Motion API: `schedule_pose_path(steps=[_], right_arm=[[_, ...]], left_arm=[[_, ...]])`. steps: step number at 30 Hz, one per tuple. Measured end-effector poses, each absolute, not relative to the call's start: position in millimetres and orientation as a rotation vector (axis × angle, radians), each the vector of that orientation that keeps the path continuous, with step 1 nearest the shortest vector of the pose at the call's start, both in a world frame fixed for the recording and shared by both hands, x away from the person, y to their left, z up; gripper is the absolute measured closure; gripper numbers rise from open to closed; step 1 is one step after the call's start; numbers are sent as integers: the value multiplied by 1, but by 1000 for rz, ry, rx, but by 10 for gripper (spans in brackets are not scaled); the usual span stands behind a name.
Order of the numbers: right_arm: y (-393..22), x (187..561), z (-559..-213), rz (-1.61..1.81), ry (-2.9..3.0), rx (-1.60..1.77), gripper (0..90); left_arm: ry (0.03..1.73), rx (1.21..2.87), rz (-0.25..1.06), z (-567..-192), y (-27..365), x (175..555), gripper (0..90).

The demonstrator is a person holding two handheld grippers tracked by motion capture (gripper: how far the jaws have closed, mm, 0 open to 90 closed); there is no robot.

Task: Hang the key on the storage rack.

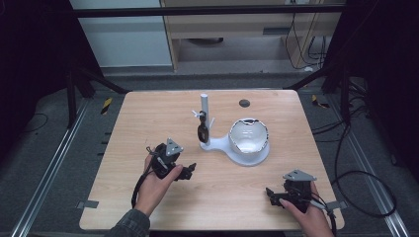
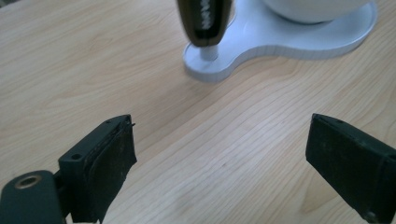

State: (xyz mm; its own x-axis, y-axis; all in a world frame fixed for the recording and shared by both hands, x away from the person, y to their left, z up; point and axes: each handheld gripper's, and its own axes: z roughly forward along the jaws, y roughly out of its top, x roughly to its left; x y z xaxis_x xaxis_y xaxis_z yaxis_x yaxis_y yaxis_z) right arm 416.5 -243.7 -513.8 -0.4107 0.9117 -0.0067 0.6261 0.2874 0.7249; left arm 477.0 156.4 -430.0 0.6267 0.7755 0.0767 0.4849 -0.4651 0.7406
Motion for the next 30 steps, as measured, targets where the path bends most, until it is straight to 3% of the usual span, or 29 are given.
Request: schedule_pose_path(steps=[24,30], right_arm=[[-243,417,-514,914,2139,1382,4],[-243,417,-514,914,2139,1383,4]], left_arm=[[1100,2162,601,-457,219,477,79],[1168,2108,565,-462,236,479,85]])
